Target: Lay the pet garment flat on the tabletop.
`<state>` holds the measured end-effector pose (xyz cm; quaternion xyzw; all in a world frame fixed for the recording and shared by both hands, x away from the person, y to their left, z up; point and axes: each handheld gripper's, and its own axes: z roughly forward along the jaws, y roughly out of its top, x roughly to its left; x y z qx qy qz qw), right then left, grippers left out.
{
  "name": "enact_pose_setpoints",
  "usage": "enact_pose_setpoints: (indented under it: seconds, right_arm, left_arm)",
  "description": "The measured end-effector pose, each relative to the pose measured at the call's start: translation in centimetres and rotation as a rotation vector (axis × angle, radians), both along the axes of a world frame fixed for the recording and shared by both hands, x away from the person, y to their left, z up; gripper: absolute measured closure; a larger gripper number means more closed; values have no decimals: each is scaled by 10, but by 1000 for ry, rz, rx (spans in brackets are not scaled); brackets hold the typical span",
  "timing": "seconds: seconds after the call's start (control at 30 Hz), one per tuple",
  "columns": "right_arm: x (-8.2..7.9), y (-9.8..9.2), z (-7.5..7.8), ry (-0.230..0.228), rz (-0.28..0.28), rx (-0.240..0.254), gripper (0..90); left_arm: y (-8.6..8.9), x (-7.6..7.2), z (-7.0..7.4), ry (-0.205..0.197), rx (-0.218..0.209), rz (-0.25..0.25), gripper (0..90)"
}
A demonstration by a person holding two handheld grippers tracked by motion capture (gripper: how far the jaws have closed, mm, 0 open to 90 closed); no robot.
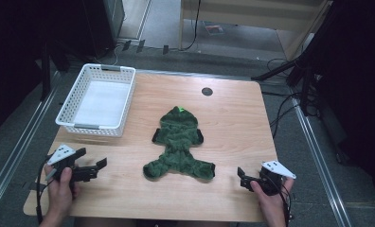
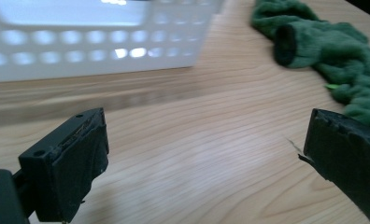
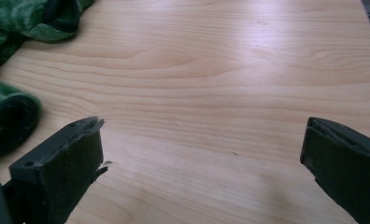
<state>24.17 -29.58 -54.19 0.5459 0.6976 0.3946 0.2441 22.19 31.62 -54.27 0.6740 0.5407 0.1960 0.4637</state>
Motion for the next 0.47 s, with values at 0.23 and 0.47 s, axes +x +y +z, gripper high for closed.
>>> enact_pose_setpoints:
  seconds: [0.23,0.47]
  right_arm:
    - [-3,-16,-4,9,-31,29,0]
    - [-3,-12,-6,11,-14,5,0]
  left_arm:
    - [38,-3,-5,1,-9,115,2]
    - [28,1,-8,13,45,71,2]
